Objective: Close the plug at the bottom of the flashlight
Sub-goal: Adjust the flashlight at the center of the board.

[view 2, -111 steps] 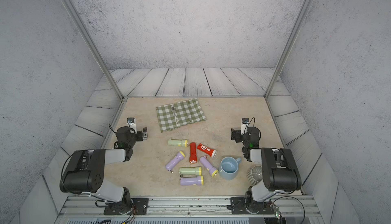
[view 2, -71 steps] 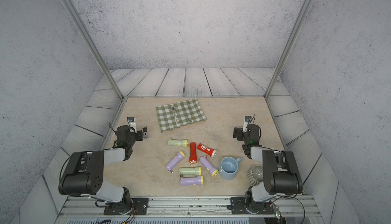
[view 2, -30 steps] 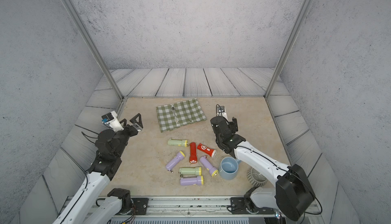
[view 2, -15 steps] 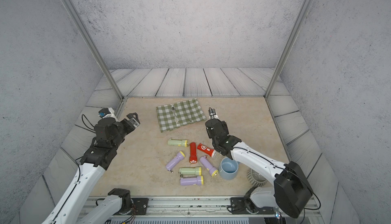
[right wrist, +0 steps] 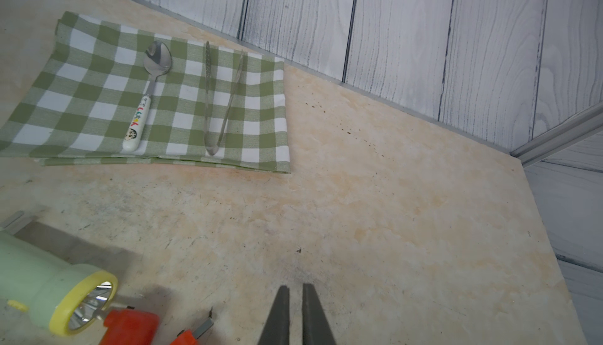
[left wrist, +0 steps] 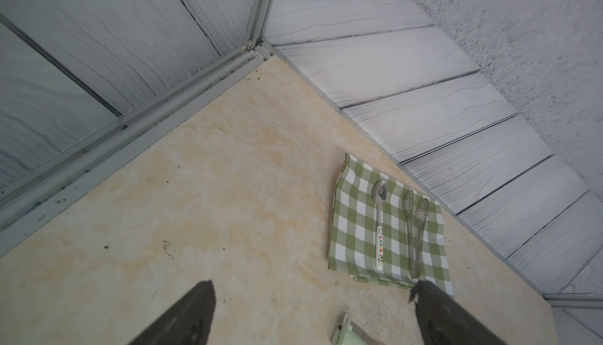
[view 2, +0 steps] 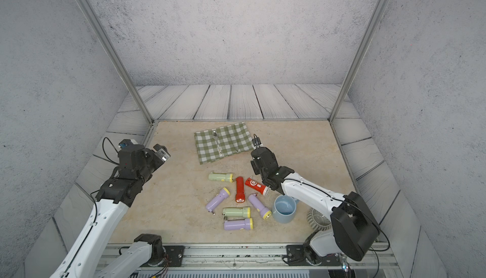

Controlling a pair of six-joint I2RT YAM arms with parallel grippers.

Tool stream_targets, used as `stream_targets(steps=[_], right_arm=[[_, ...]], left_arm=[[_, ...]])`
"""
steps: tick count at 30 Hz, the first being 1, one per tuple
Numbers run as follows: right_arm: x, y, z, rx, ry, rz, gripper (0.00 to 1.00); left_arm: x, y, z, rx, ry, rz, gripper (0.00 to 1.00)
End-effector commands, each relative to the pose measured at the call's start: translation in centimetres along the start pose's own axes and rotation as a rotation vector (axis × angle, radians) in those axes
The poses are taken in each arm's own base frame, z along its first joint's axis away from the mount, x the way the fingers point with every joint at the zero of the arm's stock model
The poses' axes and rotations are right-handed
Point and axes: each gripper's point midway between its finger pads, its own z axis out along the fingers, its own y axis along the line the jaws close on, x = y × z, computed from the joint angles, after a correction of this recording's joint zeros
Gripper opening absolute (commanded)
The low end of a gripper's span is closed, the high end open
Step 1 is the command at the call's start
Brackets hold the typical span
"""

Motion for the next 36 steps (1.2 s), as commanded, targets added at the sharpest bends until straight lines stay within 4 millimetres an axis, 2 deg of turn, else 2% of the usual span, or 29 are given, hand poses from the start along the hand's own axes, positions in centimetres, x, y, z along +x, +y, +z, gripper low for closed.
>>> stream_targets(steps=[1, 2, 4, 7, 12, 18, 20, 25, 29, 31, 36], right_arm=[[-0.9, 1.3, -0.3, -0.07, 0.003, -0.021, 0.13], [-1.0, 1.7, -0.2, -0.091, 0.006, -0.025, 0.14], [-1.0, 2.1, 0.2, -0.105, 0.013, -0.018, 0.17], [-0.7, 3.1, 0.8, -0.142, 0.03, -0.007, 0.17], [-0.2, 6.4, 2.1, -0.282, 0.081, -0.01, 0.13], [-1.1, 9.2, 3.8, -0.384, 0.086, 0.016, 0.12], [-1.2, 10.2, 4.4, -0.414, 0.11, 0.001, 0.12], [-1.0, 12.1, 5.5, -0.488, 0.142, -0.002, 0.18], [-0.5, 12.5, 6.3, -0.52, 0.177, 0.007, 0.17], [0.0, 12.4, 6.8, -0.532, 0.202, 0.021, 0.14], [2.0, 12.4, 8.1, -0.556, 0.284, 0.053, 0.1]], left_arm=[[0.7, 0.2, 0.4, -0.009, 0.051, 0.018, 0.98], [0.9, -0.1, 0.6, 0.003, 0.063, 0.026, 0.97], [1.3, -0.3, 1.0, 0.012, 0.086, 0.041, 0.82], [2.7, -0.4, 1.4, 0.008, 0.163, 0.05, 0.76], [6.8, -1.2, 1.7, 0.074, 0.341, 0.049, 0.79], [10.7, -1.7, 1.0, 0.104, 0.438, 0.07, 0.75], [12.2, -2.3, 1.1, 0.149, 0.484, 0.03, 0.7], [16.3, -3.9, 1.7, 0.17, 0.608, 0.045, 0.72], [18.9, -5.2, 2.6, 0.181, 0.672, 0.049, 0.7], [19.4, -5.5, 3.2, 0.179, 0.678, 0.049, 0.64], [20.8, -5.6, 4.5, 0.149, 0.719, 0.064, 0.63]])
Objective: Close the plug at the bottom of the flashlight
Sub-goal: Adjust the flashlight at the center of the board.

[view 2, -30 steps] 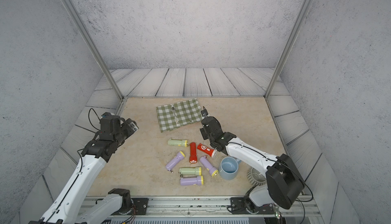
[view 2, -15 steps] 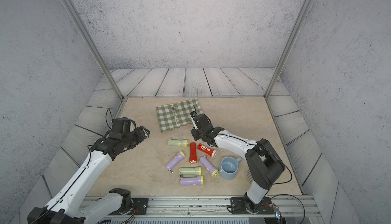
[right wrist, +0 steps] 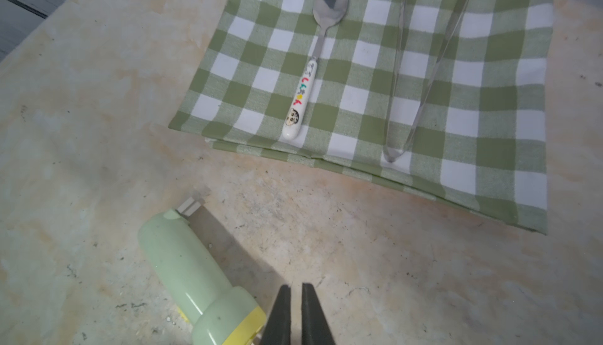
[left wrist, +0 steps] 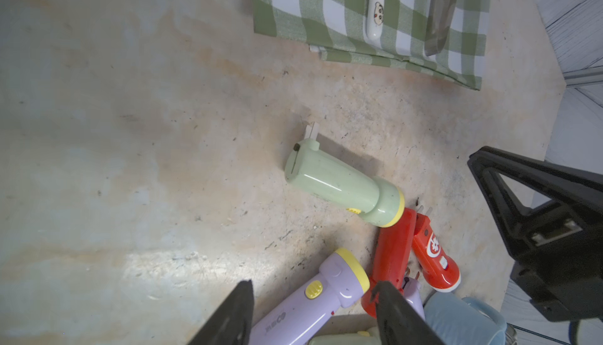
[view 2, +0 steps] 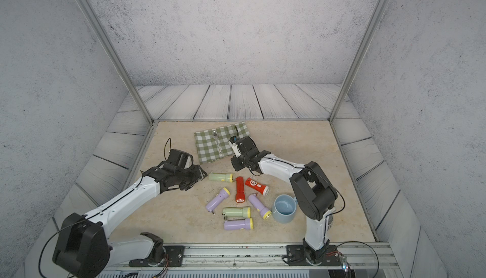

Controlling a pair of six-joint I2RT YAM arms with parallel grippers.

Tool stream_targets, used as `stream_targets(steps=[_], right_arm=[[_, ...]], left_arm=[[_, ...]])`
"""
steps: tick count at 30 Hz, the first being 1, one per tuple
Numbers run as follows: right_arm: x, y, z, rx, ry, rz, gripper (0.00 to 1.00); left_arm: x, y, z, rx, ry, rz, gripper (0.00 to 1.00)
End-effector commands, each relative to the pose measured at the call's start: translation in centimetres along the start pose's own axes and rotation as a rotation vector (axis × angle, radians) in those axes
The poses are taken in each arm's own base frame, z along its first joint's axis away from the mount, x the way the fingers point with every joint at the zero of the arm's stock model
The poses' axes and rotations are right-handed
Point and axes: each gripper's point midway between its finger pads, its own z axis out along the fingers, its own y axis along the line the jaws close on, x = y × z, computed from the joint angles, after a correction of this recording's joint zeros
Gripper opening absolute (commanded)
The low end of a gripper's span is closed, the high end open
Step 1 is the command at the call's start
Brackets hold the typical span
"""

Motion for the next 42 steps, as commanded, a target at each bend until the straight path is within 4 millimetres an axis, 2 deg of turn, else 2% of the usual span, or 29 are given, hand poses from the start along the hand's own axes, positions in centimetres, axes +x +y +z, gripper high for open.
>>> stream_targets(steps=[1, 7, 9, 12, 21, 27, 32, 42], right_arm=[[1.3, -0.2, 0.8, -0.03, 0.068, 0.035, 0.1], [3.4, -0.8, 1.7, -0.003, 0.125, 0.053, 0.09], [3.9, -0.5, 2.0, -0.022, 0.13, 0.064, 0.09], [4.2, 0.3, 2.0, -0.05, 0.118, 0.06, 0.1], [6.4, 1.9, 2.0, -0.068, 0.17, 0.029, 0.09], [7.6, 4.2, 2.0, -0.121, 0.194, 0.007, 0.09], [8.0, 5.6, 2.1, -0.163, 0.198, 0.013, 0.09], [7.1, 7.8, 2.0, -0.269, 0.165, 0.043, 0.1]], left_arm=[[0.0, -0.9, 1.1, 0.02, 0.018, -0.003, 0.63], [0.6, -0.7, 3.7, -0.006, 0.079, -0.025, 0.64], [0.8, -0.8, 4.4, 0.002, 0.098, -0.034, 0.7], [0.8, -0.9, 5.1, 0.0, 0.109, -0.043, 0.77], [0.6, -1.2, 6.1, 0.011, 0.118, -0.049, 0.77], [0.2, -1.4, 7.3, 0.008, 0.126, -0.054, 0.77], [-0.5, -1.9, 8.4, 0.002, 0.126, -0.047, 0.77], [-3.0, -3.2, 9.3, -0.016, 0.104, -0.026, 0.76]])
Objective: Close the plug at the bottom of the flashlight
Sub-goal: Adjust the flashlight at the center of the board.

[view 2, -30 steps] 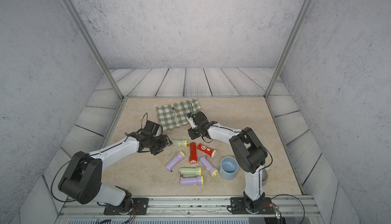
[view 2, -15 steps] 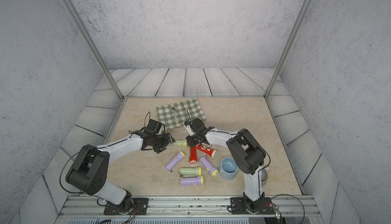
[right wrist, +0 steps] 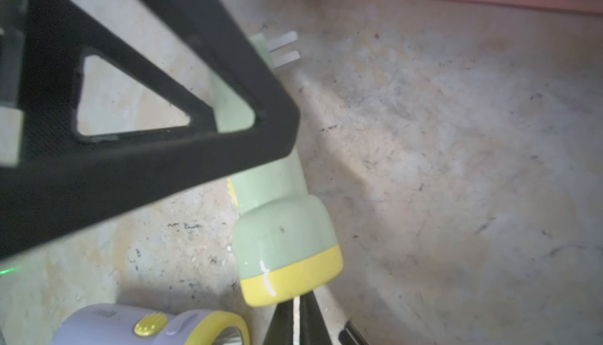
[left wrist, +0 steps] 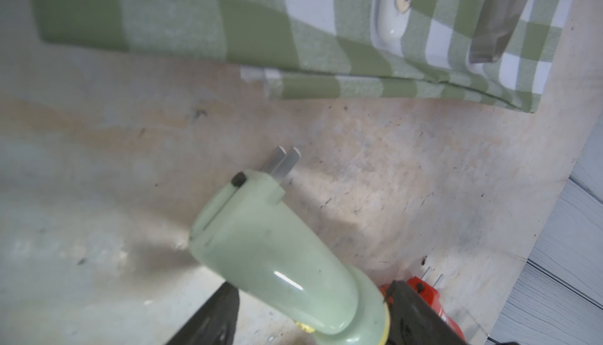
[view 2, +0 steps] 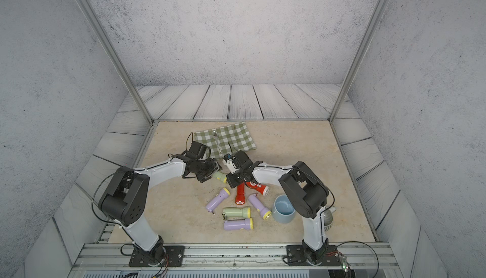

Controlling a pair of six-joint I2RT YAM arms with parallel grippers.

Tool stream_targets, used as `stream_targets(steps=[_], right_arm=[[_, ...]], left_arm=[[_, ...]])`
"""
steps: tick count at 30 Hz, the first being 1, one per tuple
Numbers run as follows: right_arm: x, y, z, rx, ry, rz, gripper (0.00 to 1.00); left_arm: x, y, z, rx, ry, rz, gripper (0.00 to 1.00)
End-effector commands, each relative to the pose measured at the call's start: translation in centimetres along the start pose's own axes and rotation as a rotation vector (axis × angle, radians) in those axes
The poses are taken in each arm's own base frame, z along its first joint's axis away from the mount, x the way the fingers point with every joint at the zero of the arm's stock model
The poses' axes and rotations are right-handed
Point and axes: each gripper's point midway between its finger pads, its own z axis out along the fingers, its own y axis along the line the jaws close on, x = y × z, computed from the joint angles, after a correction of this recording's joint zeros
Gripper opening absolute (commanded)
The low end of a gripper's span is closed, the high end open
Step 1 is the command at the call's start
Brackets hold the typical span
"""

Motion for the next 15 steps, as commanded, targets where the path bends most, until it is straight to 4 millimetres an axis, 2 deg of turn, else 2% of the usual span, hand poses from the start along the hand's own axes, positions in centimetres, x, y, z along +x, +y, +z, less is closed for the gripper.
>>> stream_targets(steps=[1, 5, 8, 15], right_arm=[[-0.3, 1.3, 0.0, -0.059, -0.016, 0.004, 0.1], [-0.5, 2.3, 0.1, -0.114, -0.024, -0.005, 0.1], [-1.0, 2.9, -0.7, -0.135, -0.048, -0.021, 0.1], [-2.3, 2.2, -3.5, -0.076, -0.121, -0.099, 0.1]], left_arm=[[-1.0, 0.0, -0.2, -0.023, -0.018, 0.017, 0.75], [-1.8, 0.2, -0.5, -0.03, -0.033, 0.014, 0.75], [-2.3, 0.5, -0.9, -0.036, -0.038, 0.006, 0.75], [-2.6, 1.6, -3.0, -0.048, -0.059, 0.001, 0.71]])
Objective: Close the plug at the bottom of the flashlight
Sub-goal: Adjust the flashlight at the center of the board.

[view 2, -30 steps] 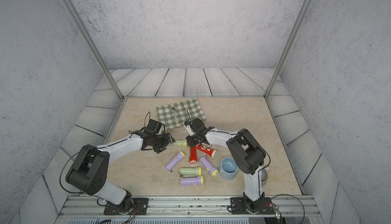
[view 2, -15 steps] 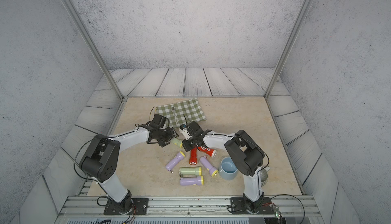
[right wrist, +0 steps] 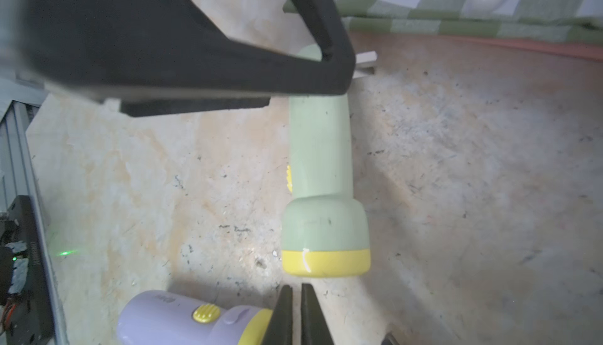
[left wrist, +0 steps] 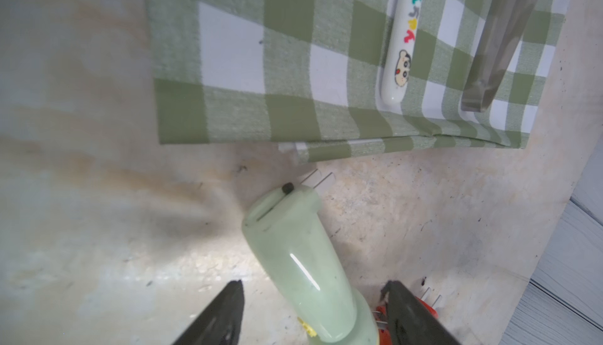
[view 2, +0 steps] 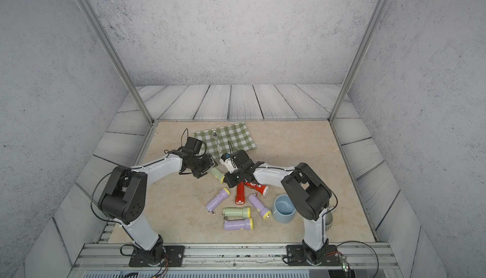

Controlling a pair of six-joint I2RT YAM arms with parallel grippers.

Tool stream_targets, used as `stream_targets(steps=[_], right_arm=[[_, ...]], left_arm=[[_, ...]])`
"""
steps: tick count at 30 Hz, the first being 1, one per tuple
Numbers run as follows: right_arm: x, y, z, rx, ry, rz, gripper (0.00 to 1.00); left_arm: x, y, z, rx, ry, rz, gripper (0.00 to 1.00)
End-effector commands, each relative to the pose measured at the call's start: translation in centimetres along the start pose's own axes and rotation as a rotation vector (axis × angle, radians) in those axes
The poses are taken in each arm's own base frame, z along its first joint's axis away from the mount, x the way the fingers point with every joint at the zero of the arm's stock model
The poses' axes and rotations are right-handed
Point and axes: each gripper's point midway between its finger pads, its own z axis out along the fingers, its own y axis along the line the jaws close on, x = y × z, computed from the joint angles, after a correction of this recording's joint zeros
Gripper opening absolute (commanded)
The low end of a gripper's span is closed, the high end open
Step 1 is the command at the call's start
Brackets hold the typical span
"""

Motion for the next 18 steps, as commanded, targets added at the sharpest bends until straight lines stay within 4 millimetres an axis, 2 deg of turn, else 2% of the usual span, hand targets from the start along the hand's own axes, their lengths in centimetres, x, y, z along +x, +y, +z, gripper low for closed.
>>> stream_targets(steps=[1, 6, 10, 14, 18], right_arm=[[-1.4, -0.2, -2.0, 0.031, -0.069, -0.054, 0.11], [-2.1, -3.4, -2.8, 0.107, -0.095, 0.015, 0.11], [-2.1, -5.7, -2.0, 0.128, -0.071, 0.093, 0.11], [-1.9, -6.2, -0.6, 0.125, -0.04, 0.101, 0.15], [-1.8, -5.6, 1.0, 0.076, -0.017, 0.117, 0.18]], left_arm=[[0.0, 0.4, -1.8, -0.012, -0.023, 0.019, 0.71], [0.6, 0.6, -2.9, -0.001, -0.029, 0.025, 0.71], [1.1, 1.1, -3.2, -0.001, -0.031, 0.023, 0.72], [1.3, 1.5, -2.7, -0.006, -0.019, 0.019, 0.74], [1.3, 1.8, -1.7, -0.009, 0.006, 0.004, 0.76]])
